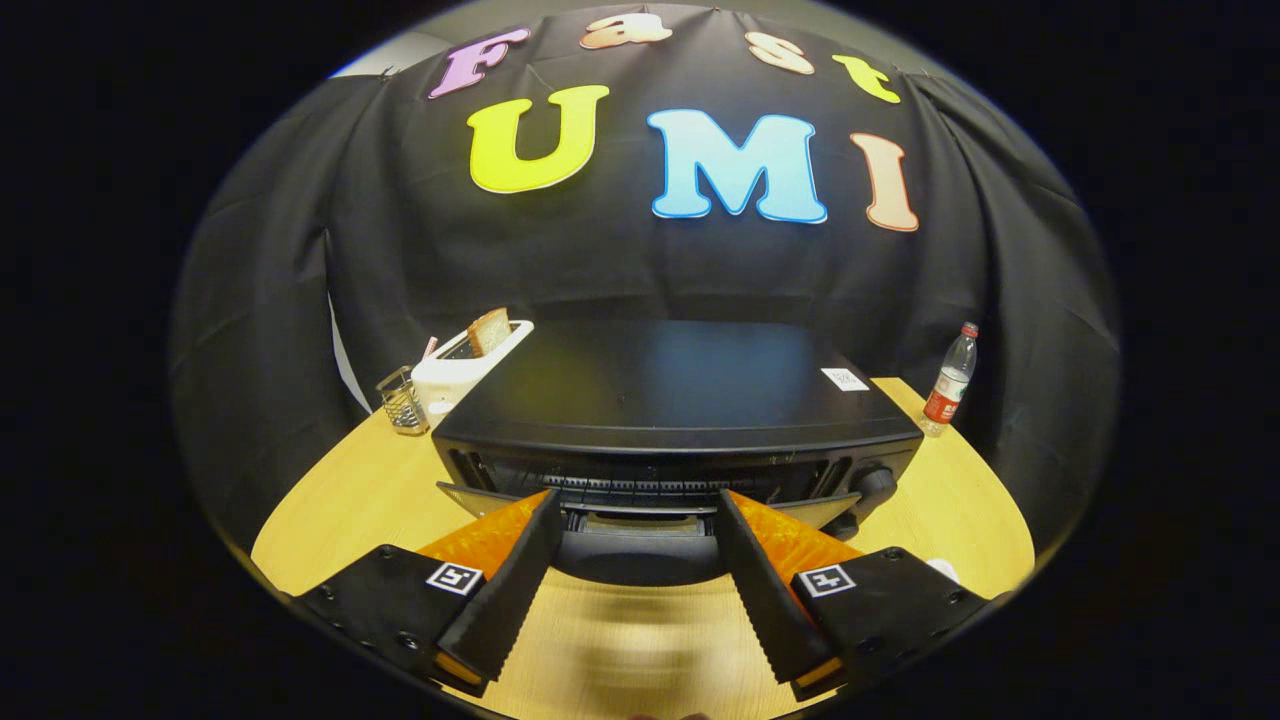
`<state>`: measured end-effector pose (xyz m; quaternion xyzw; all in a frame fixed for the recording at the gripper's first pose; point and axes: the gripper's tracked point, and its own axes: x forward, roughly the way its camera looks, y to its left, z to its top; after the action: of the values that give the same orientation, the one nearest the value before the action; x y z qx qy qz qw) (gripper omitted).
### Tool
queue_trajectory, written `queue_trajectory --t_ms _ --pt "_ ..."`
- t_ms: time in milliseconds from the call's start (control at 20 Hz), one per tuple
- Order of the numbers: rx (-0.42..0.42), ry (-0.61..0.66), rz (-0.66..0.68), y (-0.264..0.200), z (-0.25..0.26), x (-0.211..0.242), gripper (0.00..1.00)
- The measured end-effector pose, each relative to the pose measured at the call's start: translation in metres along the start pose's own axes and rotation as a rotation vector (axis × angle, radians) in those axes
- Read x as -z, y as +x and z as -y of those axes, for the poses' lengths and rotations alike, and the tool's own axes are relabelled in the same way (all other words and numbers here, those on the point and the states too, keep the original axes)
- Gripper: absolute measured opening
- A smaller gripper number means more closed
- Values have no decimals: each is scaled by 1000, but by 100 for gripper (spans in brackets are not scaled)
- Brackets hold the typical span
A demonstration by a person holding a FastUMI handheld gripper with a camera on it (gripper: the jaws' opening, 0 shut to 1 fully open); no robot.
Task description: Open the toaster oven, put the food inside, and close the toaster oven door.
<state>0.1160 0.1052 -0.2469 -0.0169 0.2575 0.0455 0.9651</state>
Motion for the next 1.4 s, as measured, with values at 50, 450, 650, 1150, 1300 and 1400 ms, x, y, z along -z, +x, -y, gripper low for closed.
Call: queue_trajectory --t_ms 50,450,650,1150,1300,1400 --pt "-7 2 -12 -5 0 6 99" --pt "-21 -26 -81 -28 0 43 98" --pt "-32 -111 -135 -37 -1 78 98" --pt "-32 -151 -322 -58 31 156 99" --pt "-40 -136 -259 -74 40 131 99" --pt "-34 -164 -220 -84 54 119 99"
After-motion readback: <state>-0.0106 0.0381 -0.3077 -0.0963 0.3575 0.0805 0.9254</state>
